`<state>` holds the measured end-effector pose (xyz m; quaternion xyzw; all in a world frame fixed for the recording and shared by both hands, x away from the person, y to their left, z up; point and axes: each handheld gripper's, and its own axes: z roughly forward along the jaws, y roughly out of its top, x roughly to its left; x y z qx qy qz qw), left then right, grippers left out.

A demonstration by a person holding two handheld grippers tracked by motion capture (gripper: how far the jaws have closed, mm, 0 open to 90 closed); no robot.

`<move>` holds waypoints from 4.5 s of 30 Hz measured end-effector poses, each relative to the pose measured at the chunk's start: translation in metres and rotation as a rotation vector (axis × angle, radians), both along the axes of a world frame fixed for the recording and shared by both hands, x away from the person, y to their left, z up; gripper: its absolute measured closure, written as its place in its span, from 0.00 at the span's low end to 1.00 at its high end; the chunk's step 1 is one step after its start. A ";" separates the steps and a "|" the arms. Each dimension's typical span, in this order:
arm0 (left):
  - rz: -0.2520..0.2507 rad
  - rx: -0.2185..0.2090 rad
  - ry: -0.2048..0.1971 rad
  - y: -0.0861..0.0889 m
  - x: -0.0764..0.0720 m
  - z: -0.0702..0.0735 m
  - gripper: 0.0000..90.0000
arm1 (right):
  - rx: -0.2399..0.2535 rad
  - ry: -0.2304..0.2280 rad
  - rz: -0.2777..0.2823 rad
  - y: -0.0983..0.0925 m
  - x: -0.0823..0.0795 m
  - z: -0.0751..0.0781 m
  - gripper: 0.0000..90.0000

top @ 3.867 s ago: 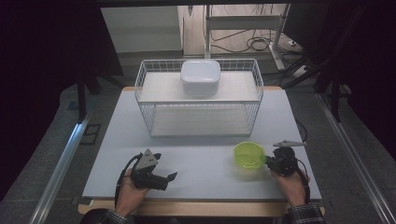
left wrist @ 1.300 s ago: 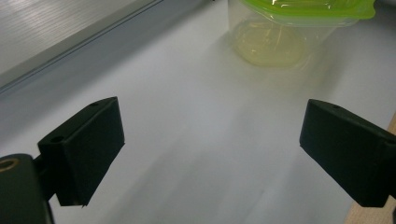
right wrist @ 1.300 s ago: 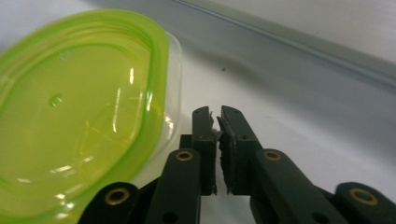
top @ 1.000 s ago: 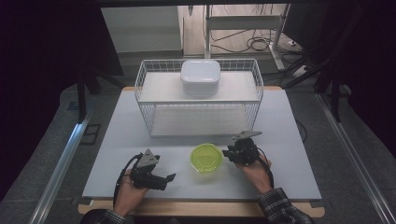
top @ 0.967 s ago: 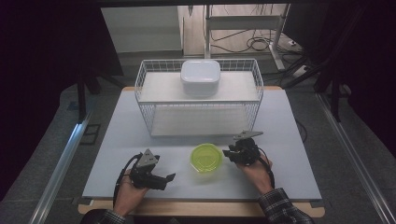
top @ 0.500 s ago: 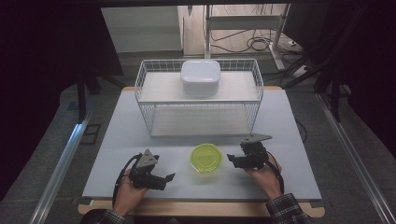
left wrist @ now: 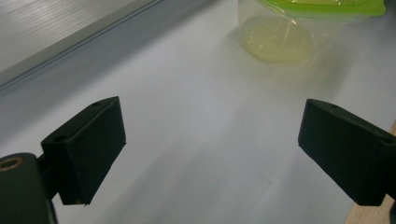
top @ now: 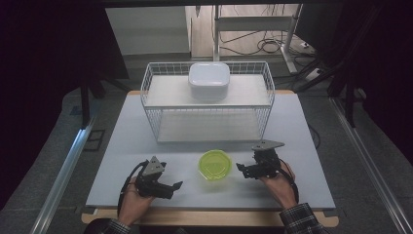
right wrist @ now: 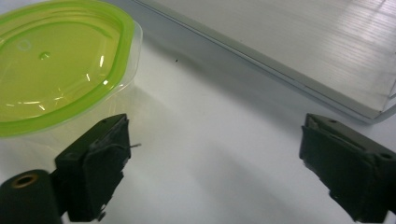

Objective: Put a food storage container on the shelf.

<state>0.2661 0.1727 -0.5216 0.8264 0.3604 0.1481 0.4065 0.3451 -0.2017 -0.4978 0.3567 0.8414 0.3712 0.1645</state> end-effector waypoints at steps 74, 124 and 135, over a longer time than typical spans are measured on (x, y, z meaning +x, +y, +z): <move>-0.033 0.033 -0.014 -0.007 -0.001 -0.001 0.08 | 0.488 0.533 0.061 0.020 0.042 0.021 0.91; -0.003 -0.030 -0.013 -0.001 0.001 0.002 0.06 | 0.691 0.271 0.011 0.029 0.079 0.221 0.91; -0.007 -0.034 -0.009 -0.001 0.001 0.001 0.06 | 0.726 0.228 -0.102 0.043 0.106 0.245 0.91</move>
